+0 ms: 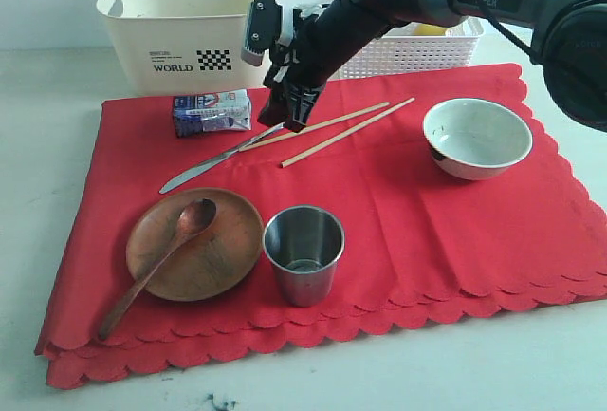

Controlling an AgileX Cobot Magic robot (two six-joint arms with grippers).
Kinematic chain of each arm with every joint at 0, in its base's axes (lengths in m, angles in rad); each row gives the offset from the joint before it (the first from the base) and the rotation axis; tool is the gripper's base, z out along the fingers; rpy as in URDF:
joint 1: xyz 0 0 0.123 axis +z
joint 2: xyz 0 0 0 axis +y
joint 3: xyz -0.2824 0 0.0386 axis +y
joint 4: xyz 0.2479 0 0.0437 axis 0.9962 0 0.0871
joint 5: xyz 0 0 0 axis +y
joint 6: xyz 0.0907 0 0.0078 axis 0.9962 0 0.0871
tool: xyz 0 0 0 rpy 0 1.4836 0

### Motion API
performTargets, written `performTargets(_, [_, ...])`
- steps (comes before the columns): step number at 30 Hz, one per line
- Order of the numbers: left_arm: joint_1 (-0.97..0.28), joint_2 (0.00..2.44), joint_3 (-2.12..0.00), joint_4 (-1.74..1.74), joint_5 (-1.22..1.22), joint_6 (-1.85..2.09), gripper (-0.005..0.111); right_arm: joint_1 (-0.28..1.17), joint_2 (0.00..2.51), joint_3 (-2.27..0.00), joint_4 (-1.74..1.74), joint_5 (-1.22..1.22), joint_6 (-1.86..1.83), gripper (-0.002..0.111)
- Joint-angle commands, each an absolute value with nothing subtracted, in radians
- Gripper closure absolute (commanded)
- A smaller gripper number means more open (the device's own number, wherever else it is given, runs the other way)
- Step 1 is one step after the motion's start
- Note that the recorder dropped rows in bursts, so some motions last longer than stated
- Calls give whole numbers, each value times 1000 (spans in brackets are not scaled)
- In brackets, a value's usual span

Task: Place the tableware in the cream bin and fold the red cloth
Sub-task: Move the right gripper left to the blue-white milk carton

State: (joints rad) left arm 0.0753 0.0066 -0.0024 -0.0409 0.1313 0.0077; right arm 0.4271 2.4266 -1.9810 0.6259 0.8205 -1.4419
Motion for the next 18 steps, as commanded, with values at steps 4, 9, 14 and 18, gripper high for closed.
performTargets(4, [68, 0, 0, -41, 128, 8, 104, 427, 2407, -1992, 643, 1037, -1406, 34])
performTargets(9, [68, 0, 0, -41, 128, 8, 104, 464, 2407, -1992, 682, 945, -1331, 34])
performTargets(14, [68, 0, 0, -41, 128, 8, 104, 534, 2407, -1992, 670, 781, -1202, 34])
performTargets(18, [68, 0, 0, -41, 128, 8, 104, 587, 2409, -1992, 650, 651, -1112, 31])
